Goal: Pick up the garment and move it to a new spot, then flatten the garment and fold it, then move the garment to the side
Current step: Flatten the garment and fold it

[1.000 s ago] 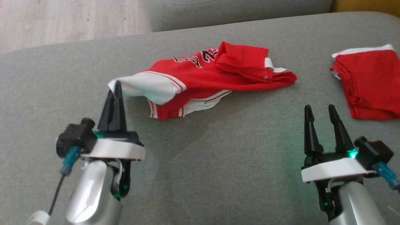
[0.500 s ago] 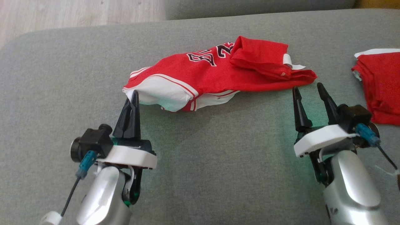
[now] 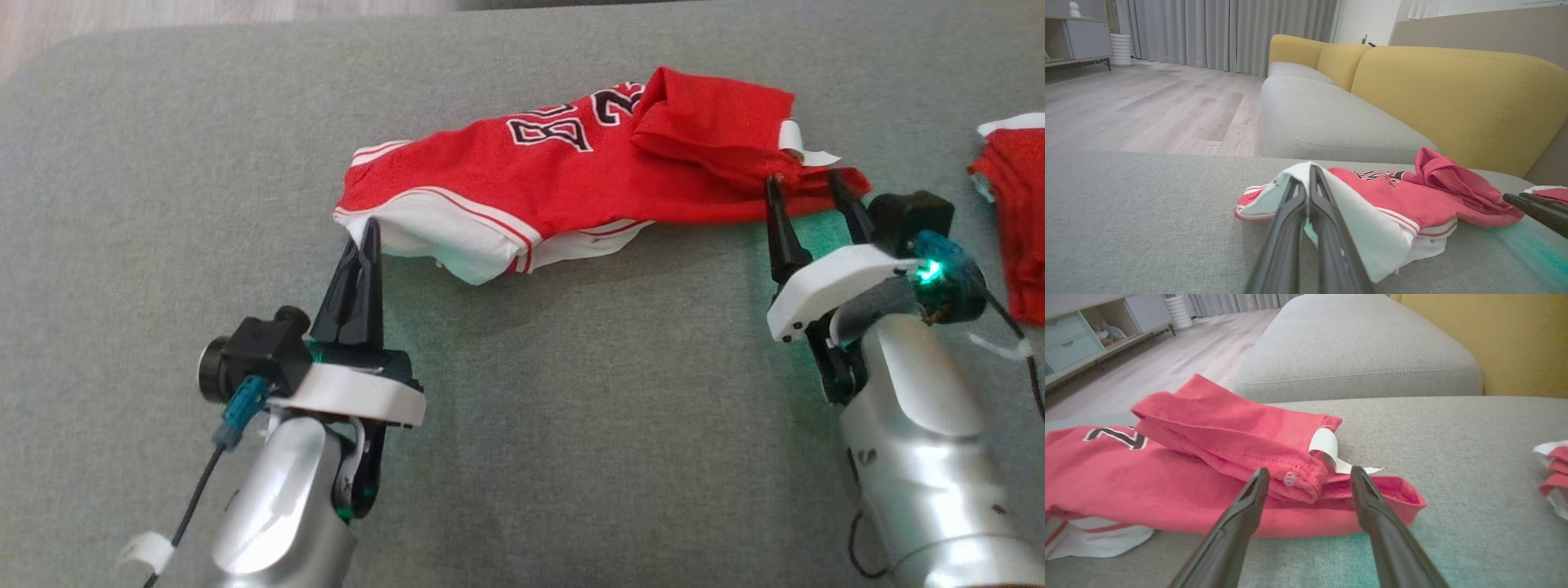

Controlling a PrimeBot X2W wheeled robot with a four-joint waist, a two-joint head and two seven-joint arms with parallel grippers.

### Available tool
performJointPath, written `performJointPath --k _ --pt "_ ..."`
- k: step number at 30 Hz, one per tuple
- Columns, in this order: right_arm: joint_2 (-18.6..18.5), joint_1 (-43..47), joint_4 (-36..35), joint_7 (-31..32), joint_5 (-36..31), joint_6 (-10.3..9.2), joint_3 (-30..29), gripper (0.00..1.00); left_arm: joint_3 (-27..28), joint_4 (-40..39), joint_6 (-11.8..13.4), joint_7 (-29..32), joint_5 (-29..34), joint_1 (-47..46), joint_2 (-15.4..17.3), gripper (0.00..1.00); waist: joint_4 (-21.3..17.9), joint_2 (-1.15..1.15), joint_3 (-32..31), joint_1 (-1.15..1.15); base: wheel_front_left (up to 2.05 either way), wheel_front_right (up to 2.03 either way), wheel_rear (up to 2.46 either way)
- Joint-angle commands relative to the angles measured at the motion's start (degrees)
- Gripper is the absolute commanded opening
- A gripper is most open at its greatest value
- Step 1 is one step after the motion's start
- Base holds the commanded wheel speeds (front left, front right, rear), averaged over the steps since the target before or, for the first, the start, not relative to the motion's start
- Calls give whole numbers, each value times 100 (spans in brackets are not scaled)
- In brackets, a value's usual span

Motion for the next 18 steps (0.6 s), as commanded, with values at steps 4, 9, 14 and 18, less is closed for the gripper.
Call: performJointPath --k 4,9,14,18 --pt "1 -466 357 -113 -124 -4 5 0 94 -143 30 -49 -13 -277 36 0 135 0 146 -1 0 0 0" --pt "1 -809 638 -422 123 -4 90 0 68 -92 45 -59 -36 -316 25 0 184 0 159 -1 0 0 0" --pt "1 -1140 629 -550 485 -4 130 0 31 -23 49 -66 -59 -287 16 0 215 0 89 -1 0 0 0" --pt "-75 -1517 674 -409 603 -4 -174 0 -23 11 43 -70 -97 -294 4 0 283 0 82 -1 0 0 0"
